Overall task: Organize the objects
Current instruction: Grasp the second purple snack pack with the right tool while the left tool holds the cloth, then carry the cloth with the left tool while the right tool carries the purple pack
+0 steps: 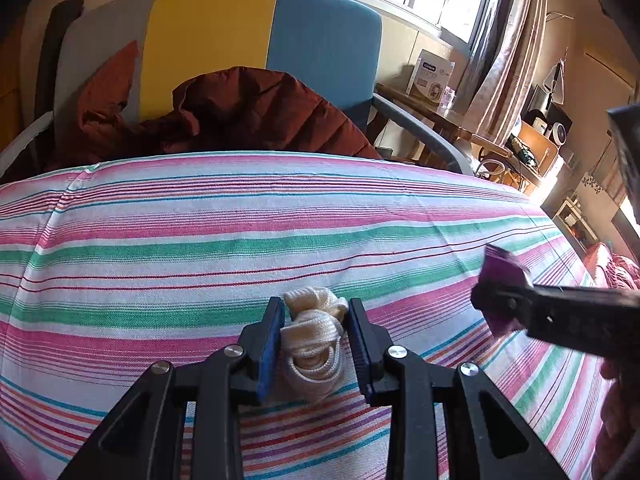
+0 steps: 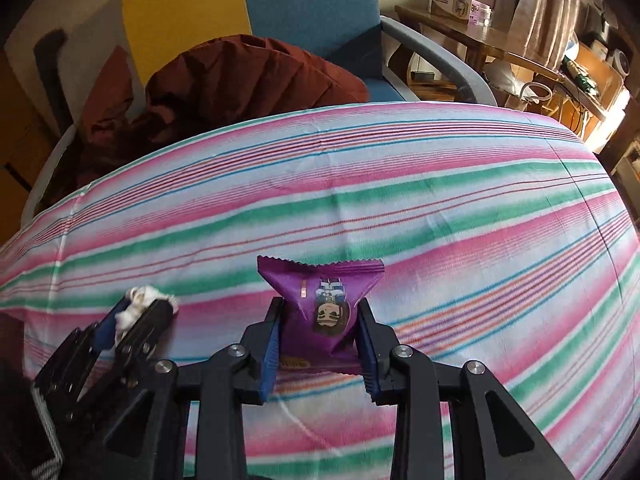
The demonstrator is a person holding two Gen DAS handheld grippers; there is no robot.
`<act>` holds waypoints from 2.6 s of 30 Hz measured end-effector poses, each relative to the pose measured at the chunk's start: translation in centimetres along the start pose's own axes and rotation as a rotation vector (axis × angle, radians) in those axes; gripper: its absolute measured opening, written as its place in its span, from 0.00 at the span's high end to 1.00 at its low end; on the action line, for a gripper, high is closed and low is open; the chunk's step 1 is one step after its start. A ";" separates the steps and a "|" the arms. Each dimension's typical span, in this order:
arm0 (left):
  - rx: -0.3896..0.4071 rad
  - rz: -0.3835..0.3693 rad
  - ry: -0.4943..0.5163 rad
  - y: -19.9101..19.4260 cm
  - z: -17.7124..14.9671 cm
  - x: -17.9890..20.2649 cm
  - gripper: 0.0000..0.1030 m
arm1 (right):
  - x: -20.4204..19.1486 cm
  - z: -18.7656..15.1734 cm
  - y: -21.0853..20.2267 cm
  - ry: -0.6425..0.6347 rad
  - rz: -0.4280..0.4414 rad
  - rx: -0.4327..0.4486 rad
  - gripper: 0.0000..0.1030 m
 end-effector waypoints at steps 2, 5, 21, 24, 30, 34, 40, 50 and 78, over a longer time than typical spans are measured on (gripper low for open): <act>-0.005 -0.006 -0.005 -0.1 0.0 -0.1 0.69 | 0.0 -1.5 -1.3 0.009 0.008 -0.004 0.67; -0.006 -0.015 -0.022 -0.9 -0.3 -0.7 0.69 | 0.0 -4.3 -2.9 0.081 0.048 -0.018 0.67; -0.005 -0.076 -0.108 -9.2 -5.2 -5.8 0.72 | -2.9 -7.1 -3.5 0.032 0.150 0.025 0.67; 0.000 -0.066 -0.088 -9.6 -4.4 -5.2 0.72 | -3.3 -7.2 -3.6 0.014 0.147 0.032 0.67; -0.033 -0.036 0.012 -7.4 -1.8 -3.1 0.54 | -2.5 -6.8 -4.4 0.031 0.144 0.053 0.67; -0.093 0.004 0.048 -4.4 -1.5 -2.6 0.54 | -1.8 -6.4 -4.2 0.062 0.152 0.050 0.67; -0.071 -0.034 0.011 -3.8 -2.2 -3.4 0.68 | -1.7 -5.9 -3.7 0.082 0.177 0.039 0.67; 0.007 -0.043 0.018 -8.5 -4.6 -4.3 0.73 | -2.8 -6.1 -3.5 0.027 0.181 0.037 0.67; 0.181 -0.070 -0.197 -28.9 -11.1 -17.6 0.73 | -9.5 -8.7 -4.3 -0.257 0.292 0.087 0.67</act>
Point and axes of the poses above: each gripper's, at about its wrist camera, not at the fingertips, and y roughly the way its jaws point, x to its right, z to its top, the point moved 2 cm from there along y, roughly the way its jaws point, and after that the axes turned 5 degrees about z, right-handed, at the moved point
